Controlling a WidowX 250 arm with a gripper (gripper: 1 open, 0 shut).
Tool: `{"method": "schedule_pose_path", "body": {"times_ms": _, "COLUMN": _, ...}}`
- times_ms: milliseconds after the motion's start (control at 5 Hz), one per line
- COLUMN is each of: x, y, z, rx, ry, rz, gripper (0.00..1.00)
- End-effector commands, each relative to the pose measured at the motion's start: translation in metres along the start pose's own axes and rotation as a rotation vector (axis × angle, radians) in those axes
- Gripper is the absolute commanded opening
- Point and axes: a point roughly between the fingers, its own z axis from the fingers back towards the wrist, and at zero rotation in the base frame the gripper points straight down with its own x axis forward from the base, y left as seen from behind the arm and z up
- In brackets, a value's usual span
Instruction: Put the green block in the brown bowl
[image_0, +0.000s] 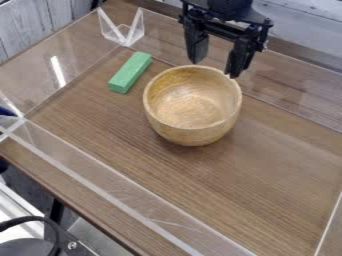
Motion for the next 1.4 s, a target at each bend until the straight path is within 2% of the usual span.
{"method": "schedule_pose_path", "body": {"times_ms": 0, "x": 0.0, "y": 0.004, "z": -0.004, "rx": 0.015, "ry": 0.011, "rz": -0.012, "gripper": 1.0}}
{"method": "schedule_pose_path", "body": {"times_ms": 200, "x": -0.011, "y": 0.015, "z": -0.005, "rx": 0.014, "ry": -0.018, "rz": 0.003, "gripper": 1.0}}
{"method": "schedule_pose_path", "body": {"times_ms": 400, "x": -0.026, "y": 0.028, "z": -0.001, "rx": 0.012, "ry": -0.06, "rz": 0.02, "gripper": 0.0}}
{"method": "schedule_pose_path", "body": {"times_ms": 600, "x": -0.027, "y": 0.058, "z": 0.006, "rx": 0.013, "ry": -0.064, "rz": 0.036, "gripper": 1.0}}
{"method": "schedule_pose_path", "body": {"times_ms": 800, "x": -0.026, "y": 0.087, "z": 0.008, "rx": 0.013, "ry": -0.064, "rz": 0.058, "gripper": 0.0}}
{"method": "schedule_pose_path", "body": {"times_ms": 1000, "x": -0.02, "y": 0.105, "z": 0.003, "rx": 0.016, "ry": -0.05, "rz": 0.065, "gripper": 0.0}}
{"method": "schedule_pose_path", "body": {"times_ms": 1200, "x": -0.008, "y": 0.115, "z": -0.008, "rx": 0.032, "ry": -0.022, "rz": 0.077, "gripper": 0.0}}
